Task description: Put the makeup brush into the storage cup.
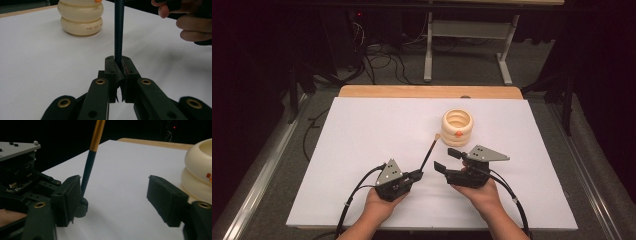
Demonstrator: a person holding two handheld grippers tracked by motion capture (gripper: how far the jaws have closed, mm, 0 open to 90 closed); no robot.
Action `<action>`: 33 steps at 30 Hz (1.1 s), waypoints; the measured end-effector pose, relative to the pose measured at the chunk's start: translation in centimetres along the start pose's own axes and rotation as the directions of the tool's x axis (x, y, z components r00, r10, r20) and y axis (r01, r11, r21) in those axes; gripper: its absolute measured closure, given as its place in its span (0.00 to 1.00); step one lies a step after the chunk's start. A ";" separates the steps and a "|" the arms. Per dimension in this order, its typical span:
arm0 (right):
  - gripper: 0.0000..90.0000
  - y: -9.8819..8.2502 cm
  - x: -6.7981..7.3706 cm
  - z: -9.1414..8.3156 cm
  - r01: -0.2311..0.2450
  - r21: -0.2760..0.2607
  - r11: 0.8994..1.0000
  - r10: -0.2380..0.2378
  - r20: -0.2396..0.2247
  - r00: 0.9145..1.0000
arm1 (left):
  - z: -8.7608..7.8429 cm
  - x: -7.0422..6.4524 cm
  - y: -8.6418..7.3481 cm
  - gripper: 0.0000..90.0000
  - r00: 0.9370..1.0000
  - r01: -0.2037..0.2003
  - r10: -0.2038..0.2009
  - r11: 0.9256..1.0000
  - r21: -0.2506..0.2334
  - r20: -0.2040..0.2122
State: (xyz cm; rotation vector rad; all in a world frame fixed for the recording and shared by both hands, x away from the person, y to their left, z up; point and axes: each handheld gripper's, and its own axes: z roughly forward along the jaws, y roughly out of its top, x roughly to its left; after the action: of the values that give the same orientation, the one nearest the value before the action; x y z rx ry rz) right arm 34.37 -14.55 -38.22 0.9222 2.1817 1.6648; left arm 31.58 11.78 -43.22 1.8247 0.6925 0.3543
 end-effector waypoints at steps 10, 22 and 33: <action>0.45 0.0 0.5 -0.1 -0.023 -0.038 0.999 0.022 -0.025 0.999 | 0.4 -0.5 -0.2 0.95 1.000 -0.009 0.009 1.000 0.009 0.014; 0.54 0.0 0.7 0.0 -0.062 -0.086 0.994 0.057 -0.055 0.997 | 0.7 -0.9 -0.3 0.95 1.000 -0.012 0.012 1.000 0.014 0.025; 0.60 -0.1 1.0 0.2 -0.089 -0.111 0.990 0.083 -0.059 0.995 | 0.8 -1.1 -0.3 0.95 0.999 -0.014 0.014 1.000 0.014 0.032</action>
State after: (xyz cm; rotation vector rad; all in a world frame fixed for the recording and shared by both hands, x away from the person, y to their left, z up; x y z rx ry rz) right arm 33.69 -13.77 -38.23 0.9633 2.0836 1.8526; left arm 31.09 10.62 -43.66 1.8458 0.6618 0.3296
